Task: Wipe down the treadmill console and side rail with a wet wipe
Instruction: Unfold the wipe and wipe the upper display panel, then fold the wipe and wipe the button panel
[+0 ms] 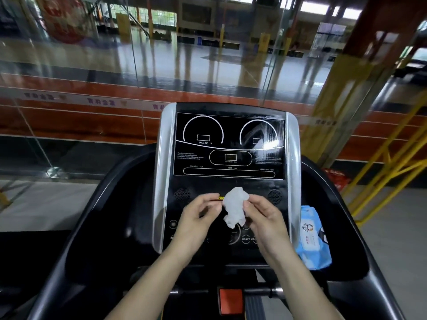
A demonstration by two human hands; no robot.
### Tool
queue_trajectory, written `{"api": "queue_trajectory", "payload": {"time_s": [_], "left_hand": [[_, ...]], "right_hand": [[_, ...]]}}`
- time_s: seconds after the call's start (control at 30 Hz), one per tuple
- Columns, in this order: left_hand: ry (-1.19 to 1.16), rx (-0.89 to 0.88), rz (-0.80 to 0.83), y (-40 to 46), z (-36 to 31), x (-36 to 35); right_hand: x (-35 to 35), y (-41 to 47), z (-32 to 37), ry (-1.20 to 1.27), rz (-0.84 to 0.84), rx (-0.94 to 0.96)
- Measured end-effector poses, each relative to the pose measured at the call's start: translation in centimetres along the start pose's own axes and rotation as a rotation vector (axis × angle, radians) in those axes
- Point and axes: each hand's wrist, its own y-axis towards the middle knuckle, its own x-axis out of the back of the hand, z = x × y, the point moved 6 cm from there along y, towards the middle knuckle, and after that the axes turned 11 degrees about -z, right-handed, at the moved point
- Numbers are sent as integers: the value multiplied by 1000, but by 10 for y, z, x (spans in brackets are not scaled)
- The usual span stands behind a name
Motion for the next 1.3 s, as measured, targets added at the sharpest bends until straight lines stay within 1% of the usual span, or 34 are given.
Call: {"api": "queue_trajectory", "payload": {"time_s": [0.13,0.2,0.4,0.5,0.6,0.73,0.87,1.07,1.17,1.3], "left_hand": [[10,-4,2,0,6,-8],[68,-38,-14,-1,8,-10],[336,-338,-15,-9,-2,-9],[370,-395,-48,-11,0,-9],[385,-403,-82,-11,4,-8],[380,-406,-82,-12,5,-8],[399,-398,-77,-16,4,-8],[322,-305,-101,-15,10,-5],[265,-257,-84,-18,10,-3],[191,-209,-117,-18,9,2]], "right_hand": [[1,-6,-12,57,13,-62],[1,-8,-17,59,11,-87],[3,-17,-24,24,46,-121],[0,-20,-23,45,31,-147],[0,-22,-19,23,-7,-142],[3,-25,-15,-28,-44,-144],[-1,-29,-9,-106,-14,-112],[-2,-30,-3,-346,-23,22],[-2,-30,-2,-383,-28,58],[-1,-29,-1,-372,-44,65]]}}
